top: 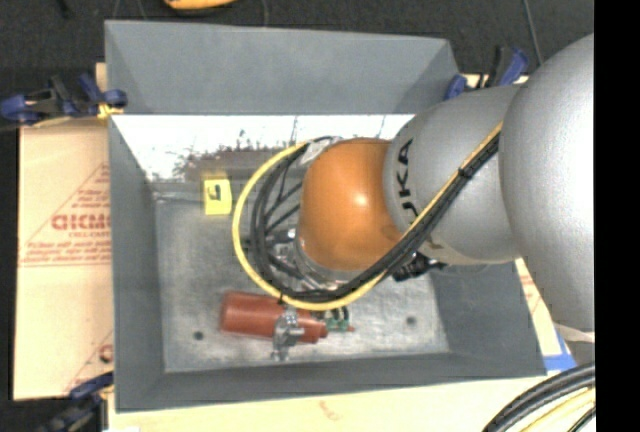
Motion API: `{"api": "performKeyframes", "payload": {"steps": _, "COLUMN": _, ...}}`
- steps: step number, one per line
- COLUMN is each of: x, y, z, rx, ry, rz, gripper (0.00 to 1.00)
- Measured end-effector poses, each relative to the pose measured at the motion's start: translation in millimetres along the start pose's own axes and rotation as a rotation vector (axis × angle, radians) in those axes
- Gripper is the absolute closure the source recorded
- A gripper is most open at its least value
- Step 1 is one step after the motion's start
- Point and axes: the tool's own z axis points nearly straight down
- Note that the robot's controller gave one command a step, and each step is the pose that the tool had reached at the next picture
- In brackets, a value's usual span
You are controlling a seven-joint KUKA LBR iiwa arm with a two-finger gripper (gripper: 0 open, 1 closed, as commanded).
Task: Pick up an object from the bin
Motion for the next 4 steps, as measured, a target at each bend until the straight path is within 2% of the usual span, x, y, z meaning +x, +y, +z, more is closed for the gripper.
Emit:
{"api": "performKeyframes", "payload": {"steps": 1, "x": 5.8, "y": -4.2, "z": 57.9, "rx": -0.003, "ry": -0.006, "rz": 0.205, "gripper": 0.0}}
{"api": "performKeyframes", "payload": {"steps": 2, "x": -1.4, "y": -4.5, "z": 71.5, "rx": -0.006, "ry": -0.022, "rz": 0.18, "gripper": 1.0}}
{"api": "performKeyframes", "payload": {"steps": 4, "x": -0.7, "y": -4.7, "z": 68.9, "rx": -0.005, "ry": -0.019, "rz": 0.174, "gripper": 1.0}}
